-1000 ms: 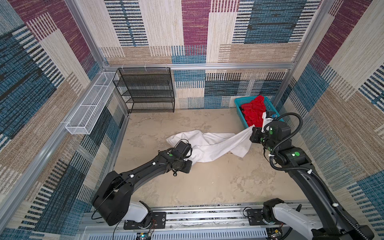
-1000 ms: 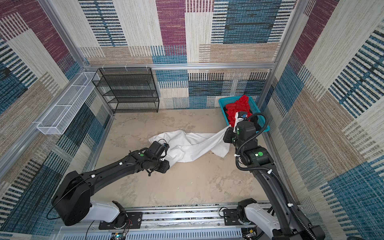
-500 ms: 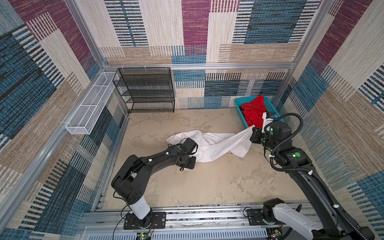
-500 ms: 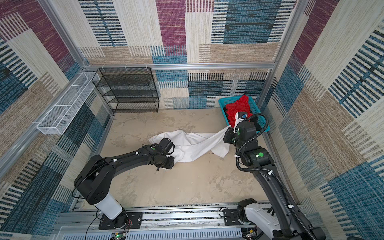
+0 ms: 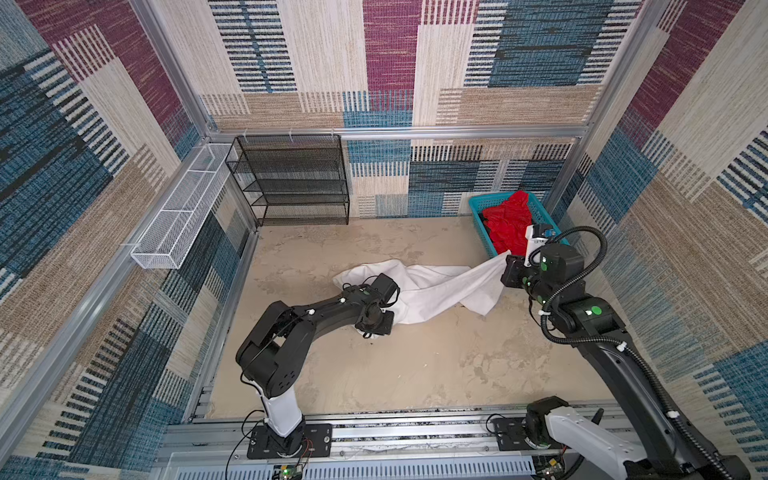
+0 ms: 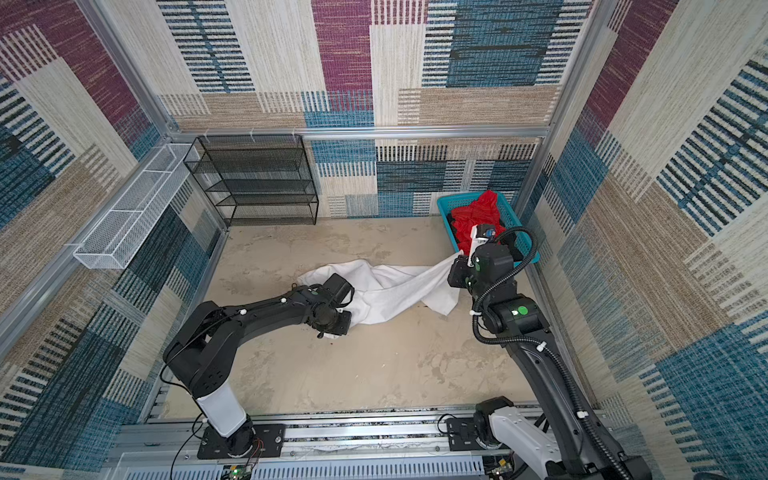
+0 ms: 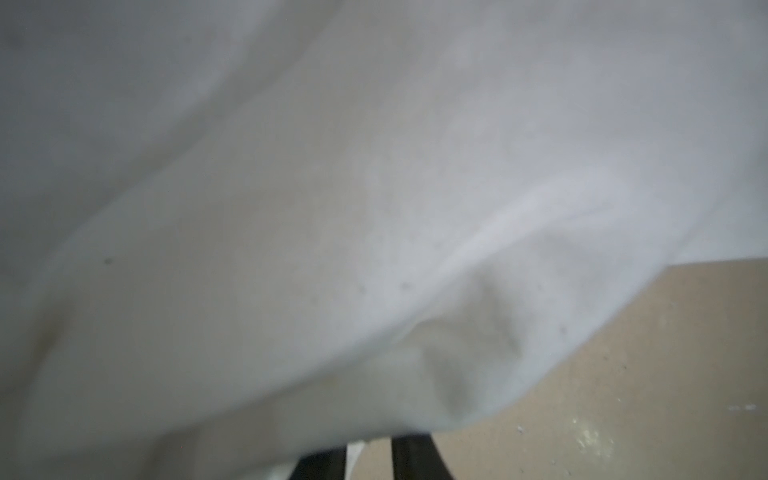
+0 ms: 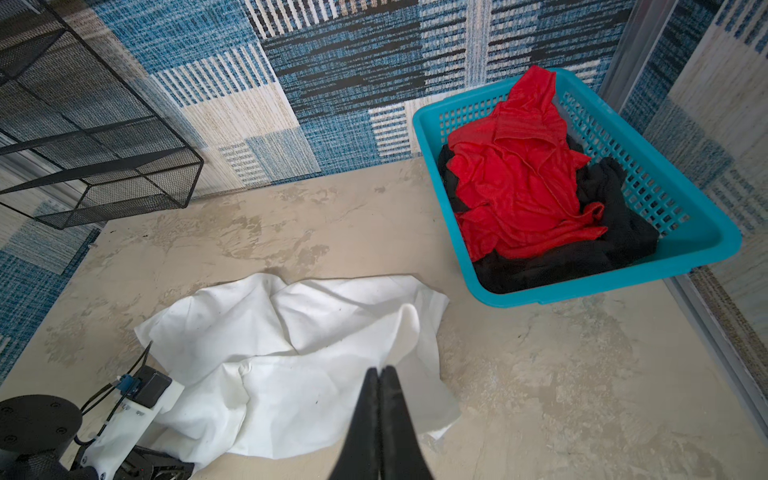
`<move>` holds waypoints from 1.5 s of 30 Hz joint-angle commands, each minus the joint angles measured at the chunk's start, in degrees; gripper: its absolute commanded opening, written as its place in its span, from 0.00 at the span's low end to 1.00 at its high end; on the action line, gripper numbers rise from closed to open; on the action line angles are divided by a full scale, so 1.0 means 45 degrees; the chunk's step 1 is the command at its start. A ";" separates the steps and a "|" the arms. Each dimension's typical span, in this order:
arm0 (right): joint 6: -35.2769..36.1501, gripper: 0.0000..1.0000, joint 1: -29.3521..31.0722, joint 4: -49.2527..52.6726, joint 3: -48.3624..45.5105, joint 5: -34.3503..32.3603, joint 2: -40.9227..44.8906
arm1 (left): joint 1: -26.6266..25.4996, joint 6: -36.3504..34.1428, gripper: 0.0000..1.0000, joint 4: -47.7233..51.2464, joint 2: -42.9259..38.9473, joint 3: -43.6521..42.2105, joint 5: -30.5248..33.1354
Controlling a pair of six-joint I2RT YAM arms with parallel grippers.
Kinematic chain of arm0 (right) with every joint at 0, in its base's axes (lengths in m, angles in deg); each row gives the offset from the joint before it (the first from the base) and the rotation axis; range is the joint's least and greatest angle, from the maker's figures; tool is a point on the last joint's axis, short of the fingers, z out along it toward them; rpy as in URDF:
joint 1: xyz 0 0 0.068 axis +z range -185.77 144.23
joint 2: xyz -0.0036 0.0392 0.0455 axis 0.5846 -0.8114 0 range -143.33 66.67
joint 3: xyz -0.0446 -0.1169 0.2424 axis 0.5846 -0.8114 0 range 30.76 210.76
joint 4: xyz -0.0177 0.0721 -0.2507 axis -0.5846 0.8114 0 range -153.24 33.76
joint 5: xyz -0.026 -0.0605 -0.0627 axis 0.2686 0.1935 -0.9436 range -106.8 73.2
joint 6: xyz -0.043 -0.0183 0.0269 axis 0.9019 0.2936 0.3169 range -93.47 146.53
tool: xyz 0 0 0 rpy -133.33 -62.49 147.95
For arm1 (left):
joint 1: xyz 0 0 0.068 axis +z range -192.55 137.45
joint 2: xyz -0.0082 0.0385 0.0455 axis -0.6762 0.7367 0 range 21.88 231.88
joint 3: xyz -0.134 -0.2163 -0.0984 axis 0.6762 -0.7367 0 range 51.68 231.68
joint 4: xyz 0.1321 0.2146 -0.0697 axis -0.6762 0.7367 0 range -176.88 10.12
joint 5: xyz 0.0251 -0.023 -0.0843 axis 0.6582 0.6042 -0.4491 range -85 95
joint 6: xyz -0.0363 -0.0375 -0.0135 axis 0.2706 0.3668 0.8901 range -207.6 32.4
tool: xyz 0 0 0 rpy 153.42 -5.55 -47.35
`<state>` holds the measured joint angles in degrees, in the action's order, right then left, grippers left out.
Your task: Fold and stack the t-shirts
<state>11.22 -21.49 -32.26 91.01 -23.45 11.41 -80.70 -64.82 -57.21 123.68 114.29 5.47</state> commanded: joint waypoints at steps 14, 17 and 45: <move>0.0260 0.00 -0.0010 -0.0410 0.0401 0.0053 -0.0052 | 0.0125 -0.0280 0.00 0.2539 -0.2705 0.1201 0.0597; 0.0574 0.00 -0.0010 -0.0638 0.1007 0.0867 -0.0524 | 0.0608 -0.0707 0.00 0.3670 -0.4214 0.1942 0.1096; 0.0455 0.00 -0.0010 -0.3573 1.1177 0.4844 -0.2083 | 0.5737 -0.3651 0.00 0.3864 -0.6544 1.8809 0.3071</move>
<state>16.18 -21.60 -42.53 141.98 -3.30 0.57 -54.45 -79.29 -31.22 95.31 197.24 19.61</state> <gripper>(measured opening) 0.048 0.056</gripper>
